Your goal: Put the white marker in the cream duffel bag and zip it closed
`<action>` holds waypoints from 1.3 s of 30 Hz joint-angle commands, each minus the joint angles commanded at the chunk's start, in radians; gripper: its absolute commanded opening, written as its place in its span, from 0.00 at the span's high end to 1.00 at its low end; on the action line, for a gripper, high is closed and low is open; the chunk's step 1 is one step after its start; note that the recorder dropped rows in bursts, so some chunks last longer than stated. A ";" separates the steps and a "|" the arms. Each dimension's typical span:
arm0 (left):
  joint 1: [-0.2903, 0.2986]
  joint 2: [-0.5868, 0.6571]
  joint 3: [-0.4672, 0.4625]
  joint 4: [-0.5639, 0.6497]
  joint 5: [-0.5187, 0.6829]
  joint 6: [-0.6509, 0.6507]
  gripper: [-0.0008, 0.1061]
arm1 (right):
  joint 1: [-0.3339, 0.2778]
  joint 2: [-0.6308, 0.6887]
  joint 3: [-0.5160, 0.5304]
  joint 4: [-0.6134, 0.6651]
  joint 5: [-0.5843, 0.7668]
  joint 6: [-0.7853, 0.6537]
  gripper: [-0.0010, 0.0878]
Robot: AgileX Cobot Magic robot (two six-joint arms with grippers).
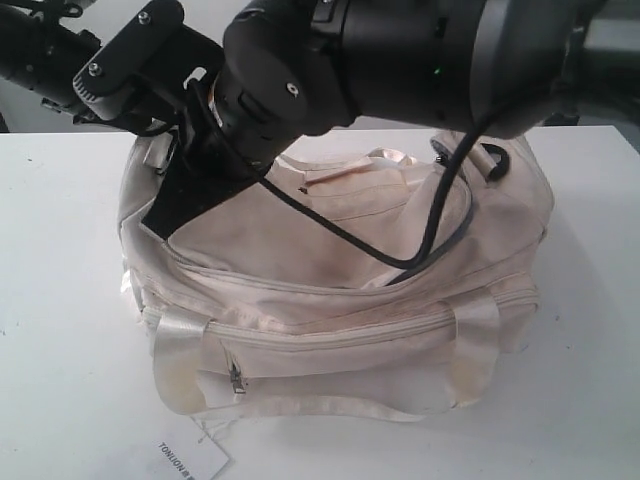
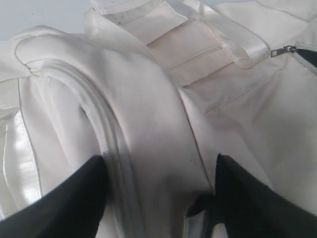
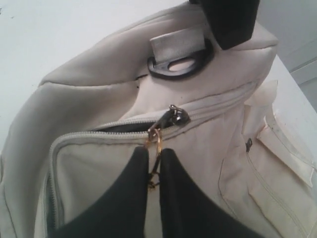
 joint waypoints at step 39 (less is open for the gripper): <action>-0.002 0.039 0.000 -0.019 -0.033 -0.072 0.99 | 0.000 0.066 0.000 0.717 0.219 -0.097 0.99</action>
